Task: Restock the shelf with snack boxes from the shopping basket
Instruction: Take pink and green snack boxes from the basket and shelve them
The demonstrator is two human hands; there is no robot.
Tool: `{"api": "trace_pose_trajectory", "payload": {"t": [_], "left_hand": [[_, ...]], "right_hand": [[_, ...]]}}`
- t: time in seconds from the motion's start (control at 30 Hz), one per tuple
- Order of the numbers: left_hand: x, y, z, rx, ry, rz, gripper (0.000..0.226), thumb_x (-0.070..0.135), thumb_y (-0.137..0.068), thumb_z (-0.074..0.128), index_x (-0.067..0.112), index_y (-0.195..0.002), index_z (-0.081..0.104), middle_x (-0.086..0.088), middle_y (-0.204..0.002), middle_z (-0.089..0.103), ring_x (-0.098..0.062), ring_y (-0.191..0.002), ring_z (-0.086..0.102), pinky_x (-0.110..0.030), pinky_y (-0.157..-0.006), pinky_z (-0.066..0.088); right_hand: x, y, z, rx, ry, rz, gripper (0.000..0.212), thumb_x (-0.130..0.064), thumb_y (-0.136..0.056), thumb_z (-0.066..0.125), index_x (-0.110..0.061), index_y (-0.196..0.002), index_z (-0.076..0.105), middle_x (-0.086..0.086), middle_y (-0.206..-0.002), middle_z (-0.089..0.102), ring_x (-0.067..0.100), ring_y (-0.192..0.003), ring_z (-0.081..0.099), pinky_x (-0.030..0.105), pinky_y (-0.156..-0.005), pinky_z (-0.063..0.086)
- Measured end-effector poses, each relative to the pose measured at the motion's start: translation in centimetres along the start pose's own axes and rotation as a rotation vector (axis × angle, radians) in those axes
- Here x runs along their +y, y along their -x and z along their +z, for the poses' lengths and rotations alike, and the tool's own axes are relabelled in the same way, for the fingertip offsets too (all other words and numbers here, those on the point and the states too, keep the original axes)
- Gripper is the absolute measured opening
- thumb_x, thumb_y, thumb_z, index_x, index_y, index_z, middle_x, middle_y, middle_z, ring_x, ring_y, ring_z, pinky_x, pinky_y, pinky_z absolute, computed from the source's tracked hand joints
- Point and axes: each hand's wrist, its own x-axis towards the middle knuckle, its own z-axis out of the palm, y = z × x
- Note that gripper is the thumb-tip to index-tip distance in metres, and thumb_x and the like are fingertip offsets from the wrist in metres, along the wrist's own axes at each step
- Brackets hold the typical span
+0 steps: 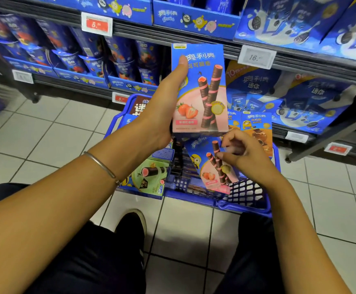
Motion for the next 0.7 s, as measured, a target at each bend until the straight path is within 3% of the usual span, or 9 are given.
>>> {"api": "trace_pose_trajectory", "payload": {"t": [0.1,0.2,0.33,0.47,0.57,0.63,0.7], "left_hand": [[-0.2,-0.4,0.0,-0.014,-0.01,-0.011,0.058,0.061,-0.105,0.048,0.022,-0.146,0.059,-0.004,-0.134,0.073,-0.028,-0.097,0.079,-0.046,-0.077,0.064],[-0.5,-0.7,-0.2,-0.013,-0.052,-0.033,0.058,0.064,-0.104,0.049,0.025,-0.145,0.06,-0.003,-0.123,0.077,-0.029,-0.096,0.08,-0.046,-0.077,0.064],[-0.9,-1.2,-0.4,0.022,-0.145,-0.054,0.063,0.066,-0.102,0.05,0.025,-0.15,0.056,0.0,-0.15,0.06,-0.03,-0.116,0.074,-0.056,-0.101,0.058],[-1.4,-1.1,-0.3,0.045,-0.198,-0.064,0.056,0.064,-0.101,0.053,0.026,-0.14,0.066,0.001,-0.139,0.069,-0.027,-0.107,0.077,-0.052,-0.095,0.062],[-1.7,-1.1,-0.2,0.05,-0.23,-0.065,0.053,0.064,-0.101,0.053,0.026,-0.133,0.071,0.0,-0.129,0.075,-0.029,-0.111,0.075,-0.056,-0.1,0.059],[-1.9,-1.1,0.1,0.051,-0.225,-0.05,0.055,0.066,-0.102,0.049,0.028,-0.135,0.07,0.0,-0.132,0.073,-0.028,-0.114,0.074,-0.055,-0.102,0.058],[-2.1,-1.0,0.4,0.039,-0.214,-0.03,0.06,0.07,-0.102,0.04,0.029,-0.132,0.071,0.001,-0.129,0.075,-0.026,-0.114,0.075,-0.053,-0.102,0.058]], "right_hand": [[-0.9,0.0,-1.8,0.194,-0.097,0.02,0.029,-0.003,-0.084,0.079,-0.025,-0.085,0.059,-0.001,-0.088,0.065,0.016,-0.082,0.067,0.026,-0.071,0.055],[-2.3,0.2,-3.5,0.4,-0.35,0.088,0.026,-0.008,-0.084,0.079,-0.025,-0.091,0.061,0.003,-0.08,0.072,0.019,-0.07,0.074,0.027,-0.058,0.055],[-5.2,0.4,-5.2,0.613,-0.678,0.053,0.017,-0.005,-0.087,0.069,-0.019,-0.089,0.06,0.009,-0.084,0.074,0.026,-0.079,0.075,0.036,-0.066,0.058],[-7.7,0.4,-5.6,0.598,-0.737,-0.036,0.005,-0.011,-0.088,0.065,-0.015,-0.089,0.063,0.012,-0.091,0.068,0.023,-0.082,0.071,0.044,-0.08,0.055],[-8.9,-0.2,-4.2,0.537,-0.771,-0.032,0.014,-0.015,-0.084,0.066,-0.012,-0.097,0.062,0.011,-0.089,0.07,0.023,-0.08,0.068,0.043,-0.08,0.056],[-9.1,-0.7,-2.3,0.516,-0.73,-0.017,0.017,-0.013,-0.085,0.066,-0.013,-0.101,0.06,0.009,-0.088,0.073,0.02,-0.076,0.071,0.037,-0.073,0.058],[-8.9,-1.2,0.1,0.524,-0.635,0.019,0.013,-0.014,-0.091,0.064,-0.016,-0.103,0.06,0.005,-0.083,0.074,0.015,-0.064,0.068,0.027,-0.055,0.053]]}}
